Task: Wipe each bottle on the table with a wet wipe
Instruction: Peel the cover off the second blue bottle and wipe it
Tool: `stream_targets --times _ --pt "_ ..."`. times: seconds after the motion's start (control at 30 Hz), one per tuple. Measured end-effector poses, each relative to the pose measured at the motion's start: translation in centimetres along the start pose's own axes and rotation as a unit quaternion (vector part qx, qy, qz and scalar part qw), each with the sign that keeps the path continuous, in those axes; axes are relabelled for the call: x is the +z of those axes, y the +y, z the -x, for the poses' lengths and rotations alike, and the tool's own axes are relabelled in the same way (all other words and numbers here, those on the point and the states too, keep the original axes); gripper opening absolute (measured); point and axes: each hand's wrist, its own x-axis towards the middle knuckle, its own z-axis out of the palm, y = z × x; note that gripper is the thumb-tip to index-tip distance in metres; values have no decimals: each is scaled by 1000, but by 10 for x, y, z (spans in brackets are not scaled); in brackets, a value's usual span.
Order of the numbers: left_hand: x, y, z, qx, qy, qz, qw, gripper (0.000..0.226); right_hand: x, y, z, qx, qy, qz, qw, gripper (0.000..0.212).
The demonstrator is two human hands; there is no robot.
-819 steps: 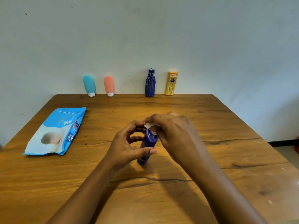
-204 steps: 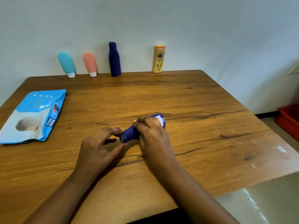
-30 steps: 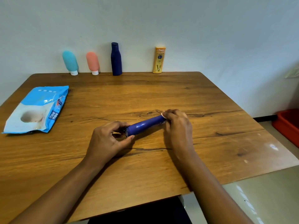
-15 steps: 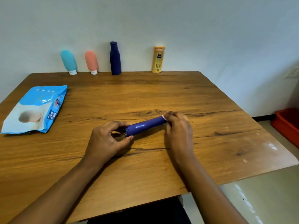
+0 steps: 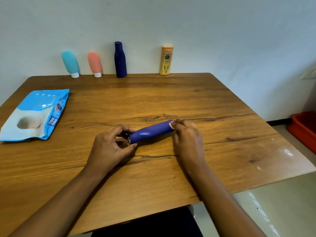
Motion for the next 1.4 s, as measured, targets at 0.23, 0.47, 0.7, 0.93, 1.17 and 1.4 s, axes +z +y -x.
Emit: stream_targets --times 0.23,0.47,0.7,0.93,1.17,1.4 --pt "2 -1 -2 -39 -15 13 999 43 -2 19 -7 67 17 -14 998 25" --pt "1 -3 -2 -122 -53 82 988 43 7 -21 0 -33 -6 -12 999 29" --pt "0 0 -1 -124 -34 84 988 41 27 -66 17 -159 -65 21 985 31" --pt "-5 6 3 -45 -15 73 996 43 -1 -19 -27 31 -78 51 995 29" --pt "-6 3 4 7 2 55 998 46 5 -56 -13 -108 -101 -26 989 34" --pt "-7 4 5 8 14 115 993 43 -14 17 -59 71 -207 25 975 25"
